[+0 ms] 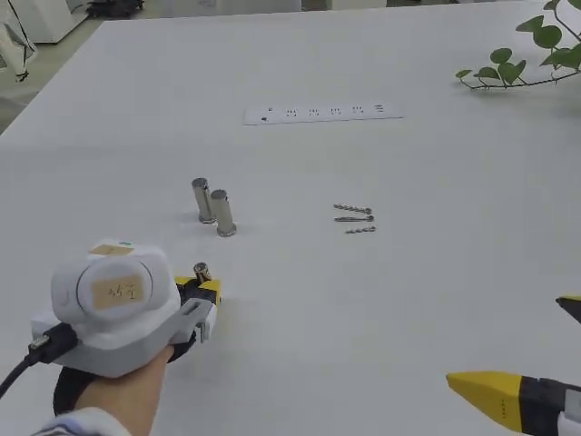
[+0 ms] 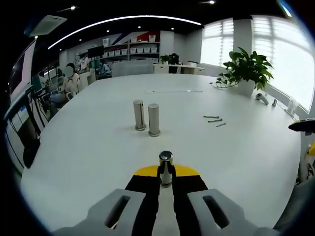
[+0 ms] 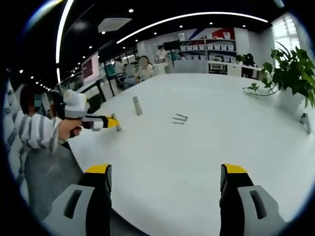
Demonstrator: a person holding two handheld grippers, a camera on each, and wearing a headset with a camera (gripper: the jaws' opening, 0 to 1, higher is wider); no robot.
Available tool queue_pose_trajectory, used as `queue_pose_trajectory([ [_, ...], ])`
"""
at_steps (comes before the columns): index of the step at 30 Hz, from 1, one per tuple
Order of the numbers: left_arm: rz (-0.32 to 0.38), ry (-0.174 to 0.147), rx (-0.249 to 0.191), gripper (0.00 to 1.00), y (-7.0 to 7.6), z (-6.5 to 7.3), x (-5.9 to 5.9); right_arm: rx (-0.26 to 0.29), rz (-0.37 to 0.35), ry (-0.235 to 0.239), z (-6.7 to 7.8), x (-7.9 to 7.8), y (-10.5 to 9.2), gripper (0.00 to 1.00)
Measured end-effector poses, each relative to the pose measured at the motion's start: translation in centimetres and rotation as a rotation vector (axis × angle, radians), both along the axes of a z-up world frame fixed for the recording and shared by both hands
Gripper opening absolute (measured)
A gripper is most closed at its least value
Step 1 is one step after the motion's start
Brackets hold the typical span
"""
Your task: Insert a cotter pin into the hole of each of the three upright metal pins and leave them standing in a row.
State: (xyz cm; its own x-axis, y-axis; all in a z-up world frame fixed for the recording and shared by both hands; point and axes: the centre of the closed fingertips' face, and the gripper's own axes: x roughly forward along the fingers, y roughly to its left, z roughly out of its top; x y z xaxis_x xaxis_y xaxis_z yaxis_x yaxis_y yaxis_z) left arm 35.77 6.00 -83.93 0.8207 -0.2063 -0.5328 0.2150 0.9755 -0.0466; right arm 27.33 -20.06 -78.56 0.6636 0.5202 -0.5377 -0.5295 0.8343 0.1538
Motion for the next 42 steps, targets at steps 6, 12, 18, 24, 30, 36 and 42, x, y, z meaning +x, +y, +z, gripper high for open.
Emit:
queue_pose_trajectory([
  [6,-0.009,-0.014,0.01,0.07,-0.13,0.12,0.2,-0.001,0.0,0.005,-0.14,-0.06,-0.09,0.93],
  [12,-0.011,-0.018,0.011,0.07,-0.17,0.16,0.19,0.0,-0.002,0.004,-0.1,-0.08,-0.15,0.93],
  [18,-0.01,-0.016,0.003,0.07,-0.22,0.19,-0.05,0.001,-0.001,0.004,-0.11,-0.13,-0.09,0.93],
  [24,-0.027,-0.029,0.018,0.07,-0.26,0.44,-0.03,0.004,0.001,0.008,-0.23,-0.17,-0.02,0.93],
  [30,-0.034,-0.033,0.021,0.08,-0.2,0.57,0.04,0.008,0.003,0.004,-0.12,-0.06,0.12,0.93],
  [36,-0.042,-0.021,0.032,0.11,-0.15,0.21,-0.16,0.008,0.005,0.002,-0.02,-0.09,0.13,0.93],
  [42,-0.061,-0.015,0.034,0.15,-0.21,0.16,-0.53,0.003,0.004,0.002,0.05,-0.08,-0.04,0.93],
])
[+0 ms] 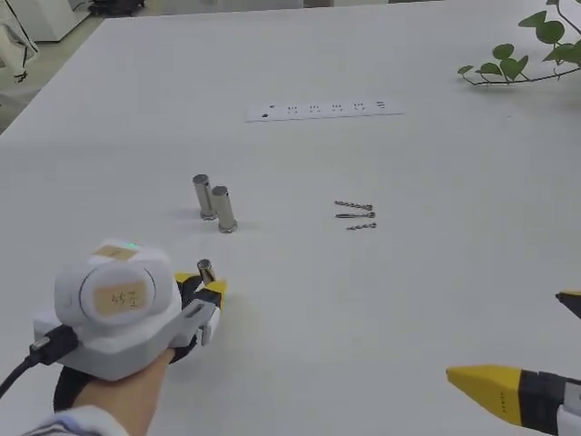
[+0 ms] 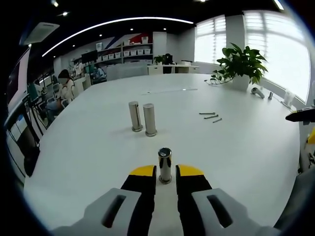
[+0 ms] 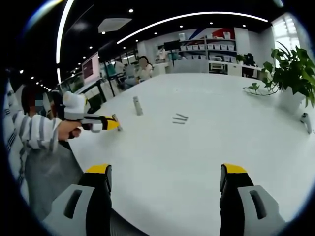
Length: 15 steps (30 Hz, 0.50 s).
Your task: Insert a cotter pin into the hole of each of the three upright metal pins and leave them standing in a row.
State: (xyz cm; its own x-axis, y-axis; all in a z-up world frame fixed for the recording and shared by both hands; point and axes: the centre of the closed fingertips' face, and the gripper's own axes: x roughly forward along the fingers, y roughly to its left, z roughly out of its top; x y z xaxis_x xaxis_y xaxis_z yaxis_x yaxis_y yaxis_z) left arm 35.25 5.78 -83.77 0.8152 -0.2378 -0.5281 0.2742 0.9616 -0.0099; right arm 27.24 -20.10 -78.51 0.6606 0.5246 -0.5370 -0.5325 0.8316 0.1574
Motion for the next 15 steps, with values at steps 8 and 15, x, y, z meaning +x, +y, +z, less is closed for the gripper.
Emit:
queue_pose_trajectory([
  [8,-0.049,0.02,-0.005,0.26,0.0,0.6,-0.9,-0.007,-0.004,0.001,0.1,0.0,-0.3,0.93],
  [15,-0.114,0.044,-0.006,0.34,0.1,1.1,-2.7,-0.014,-0.013,-0.002,0.2,0.0,-0.7,0.93],
])
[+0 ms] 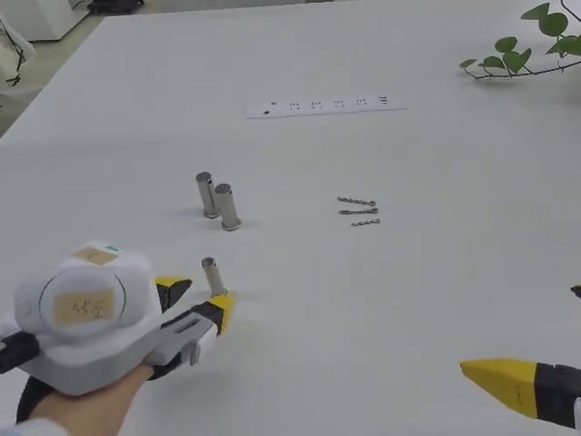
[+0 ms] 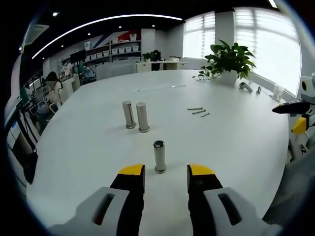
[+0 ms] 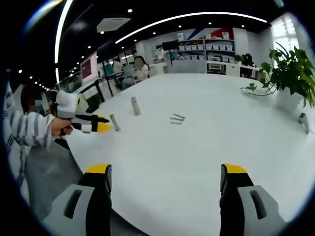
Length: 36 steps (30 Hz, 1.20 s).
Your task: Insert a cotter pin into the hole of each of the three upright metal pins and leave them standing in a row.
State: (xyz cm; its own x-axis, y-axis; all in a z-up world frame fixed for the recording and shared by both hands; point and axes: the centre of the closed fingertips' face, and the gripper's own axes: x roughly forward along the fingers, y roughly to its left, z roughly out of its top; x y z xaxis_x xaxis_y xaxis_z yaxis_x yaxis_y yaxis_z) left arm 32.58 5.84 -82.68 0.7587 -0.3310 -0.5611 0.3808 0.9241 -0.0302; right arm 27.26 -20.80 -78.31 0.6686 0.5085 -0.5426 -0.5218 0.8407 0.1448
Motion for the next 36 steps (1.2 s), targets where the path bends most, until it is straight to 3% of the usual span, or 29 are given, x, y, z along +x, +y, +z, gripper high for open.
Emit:
queue_pose_trajectory([
  [5,-0.027,0.002,-0.008,0.37,0.6,0.8,-0.8,-0.001,-0.003,-0.004,0.2,0.1,-0.2,0.93],
  [10,-0.051,0.001,-0.061,0.44,1.0,2.0,-1.2,-0.007,-0.001,-0.007,0.4,0.1,-0.2,0.92],
  [14,-0.081,0.001,-0.058,0.43,1.8,2.5,-1.7,-0.014,0.004,-0.008,0.5,0.2,-0.2,0.92],
  [15,-0.084,0.015,-0.057,0.44,2.0,2.4,-1.9,-0.019,0.006,-0.01,0.5,0.2,-0.2,0.92],
  [17,-0.091,0.035,-0.068,0.49,2.2,2.3,-2.3,-0.022,0.007,-0.01,0.6,0.3,-0.2,0.92],
  [19,-0.104,0.016,-0.08,0.53,2.2,2.8,-2.5,-0.022,0.009,-0.014,0.8,0.5,-0.2,0.92],
  [24,-0.108,0.018,-0.105,0.64,2.4,3.0,-2.8,-0.041,0.025,-0.017,0.9,0.7,-0.2,0.92],
  [26,-0.109,-0.008,-0.117,0.72,2.5,3.3,-2.7,-0.054,0.035,-0.018,0.9,0.8,-0.3,0.92],
  [32,-0.129,-0.004,-0.144,0.81,2.2,3.3,-3.2,-0.064,0.045,-0.016,0.8,0.9,-0.1,0.92],
  [36,-0.139,0.015,-0.168,0.95,2.0,3.3,-3.5,-0.076,0.059,-0.015,0.9,1.0,0.0,0.92],
])
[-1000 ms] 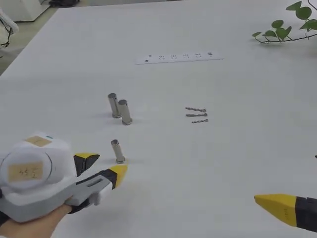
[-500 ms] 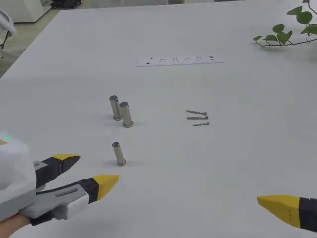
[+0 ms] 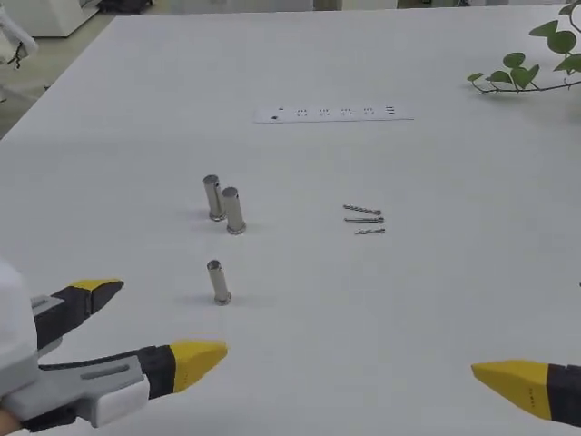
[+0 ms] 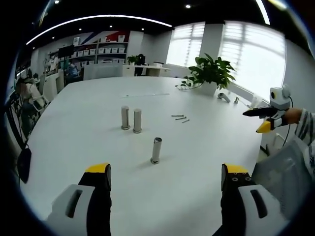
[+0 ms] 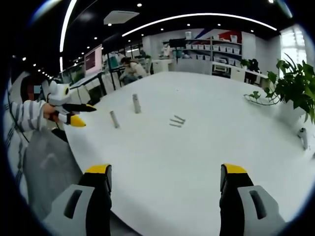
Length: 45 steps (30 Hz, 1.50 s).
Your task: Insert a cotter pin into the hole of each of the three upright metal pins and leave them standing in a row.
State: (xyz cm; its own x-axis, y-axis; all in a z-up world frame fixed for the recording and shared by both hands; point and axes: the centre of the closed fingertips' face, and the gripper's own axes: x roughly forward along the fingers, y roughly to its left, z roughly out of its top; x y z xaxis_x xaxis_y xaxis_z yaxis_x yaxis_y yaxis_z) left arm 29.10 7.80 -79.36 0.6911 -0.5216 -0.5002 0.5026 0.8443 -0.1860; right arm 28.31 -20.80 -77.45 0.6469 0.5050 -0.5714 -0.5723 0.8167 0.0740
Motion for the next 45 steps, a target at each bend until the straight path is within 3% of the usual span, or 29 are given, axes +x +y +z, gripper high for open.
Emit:
queue_pose_trajectory([
  [3,-0.01,-0.024,0.001,0.99,-0.1,0.5,-0.1,-0.009,0.013,0.002,0.1,0.2,0.1,0.92],
  [14,-0.004,-0.018,0.006,0.99,0.5,0.5,-0.3,-0.076,0.104,-0.014,1.4,1.8,0.6,0.91],
  [18,-0.014,-0.022,0.018,0.99,0.5,0.6,-0.6,-0.107,0.19,0.019,1.7,1.9,1.3,0.85],
  [22,-0.033,-0.022,0.005,0.99,0.2,0.8,-0.9,-0.142,0.276,-0.005,2.6,2.8,2.4,0.84],
  [30,-0.08,-0.032,0.011,0.99,-0.4,1.4,-1.4,-0.253,0.481,0.007,3.0,3.6,4.0,0.83],
  [39,-0.103,-0.038,0.019,0.99,-0.9,1.8,-1.8,-0.323,0.608,0.034,2.4,4.9,5.1,0.79],
  [45,-0.093,-0.026,-0.018,0.98,-1.1,1.8,-2.0,-0.34,0.663,0.055,1.9,5.9,5.5,0.76],
])
